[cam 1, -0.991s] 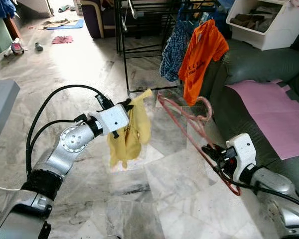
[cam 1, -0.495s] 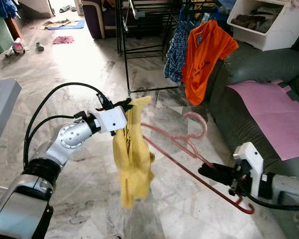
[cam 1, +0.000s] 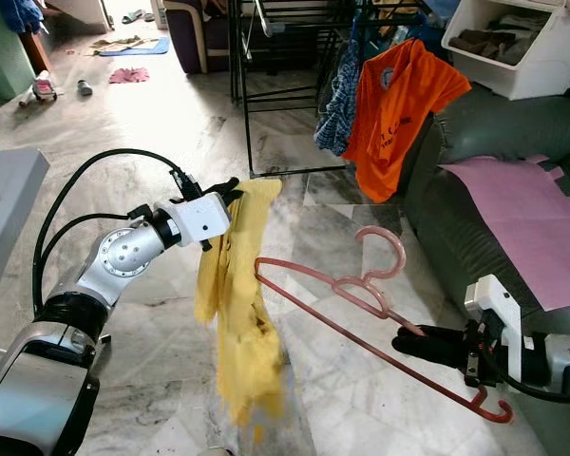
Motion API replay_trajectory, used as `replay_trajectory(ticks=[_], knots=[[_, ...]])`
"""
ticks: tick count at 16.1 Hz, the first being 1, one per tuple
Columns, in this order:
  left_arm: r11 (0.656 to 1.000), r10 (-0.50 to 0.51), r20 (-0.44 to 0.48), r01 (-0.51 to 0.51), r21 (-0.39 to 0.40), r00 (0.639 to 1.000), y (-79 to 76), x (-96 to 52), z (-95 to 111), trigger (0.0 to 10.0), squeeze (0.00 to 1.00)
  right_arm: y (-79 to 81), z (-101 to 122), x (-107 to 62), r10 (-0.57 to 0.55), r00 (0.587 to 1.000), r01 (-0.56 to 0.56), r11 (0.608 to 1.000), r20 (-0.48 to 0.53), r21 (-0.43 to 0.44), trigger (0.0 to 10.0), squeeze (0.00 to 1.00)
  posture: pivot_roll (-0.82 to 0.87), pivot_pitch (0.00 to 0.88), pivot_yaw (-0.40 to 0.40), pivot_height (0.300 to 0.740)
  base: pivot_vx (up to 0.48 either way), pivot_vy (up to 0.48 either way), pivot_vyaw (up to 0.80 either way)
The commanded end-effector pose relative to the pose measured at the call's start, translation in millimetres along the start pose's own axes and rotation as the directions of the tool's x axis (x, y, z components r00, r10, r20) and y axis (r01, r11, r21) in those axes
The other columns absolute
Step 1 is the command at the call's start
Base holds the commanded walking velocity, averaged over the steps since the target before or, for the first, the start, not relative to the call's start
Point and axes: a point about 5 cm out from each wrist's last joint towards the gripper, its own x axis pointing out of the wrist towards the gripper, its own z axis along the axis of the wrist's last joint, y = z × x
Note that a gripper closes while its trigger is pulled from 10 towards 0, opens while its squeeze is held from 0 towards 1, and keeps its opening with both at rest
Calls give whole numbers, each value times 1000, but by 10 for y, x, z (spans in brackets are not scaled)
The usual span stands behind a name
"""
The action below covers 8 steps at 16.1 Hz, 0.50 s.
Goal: Hang hanger
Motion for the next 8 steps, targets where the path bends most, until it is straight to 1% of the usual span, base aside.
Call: replay_trajectory(ticks=[1,2,4,7,8], knots=[[999,45,34,-46,11,998,138,9,51,10000,0,54,64,41,50,999,-49,999,21,-23,10000,0,-28,62,6,740,0,0,0],[999,43,30,-43,8,999,130,-1,39,10000,0,56,73,55,48,998,-47,999,29,-28,10000,0,-30,63,7,740,0,0,0],[999,49,36,-49,-10,998,129,3,42,10000,0,-10,83,80,-6,999,8,999,47,-42,10000,0,-31,63,9,740,0,0,0],[999,52,26,-52,-12,998,131,17,31,10000,0,25,131,77,24,998,-21,999,49,-47,10000,0,-35,65,9,740,0,0,0],[998,57,3,-57,-13,998,142,4,0,10000,0,55,114,60,49,998,-47,998,33,-39,10000,0,-39,66,9,740,0,0,0]])
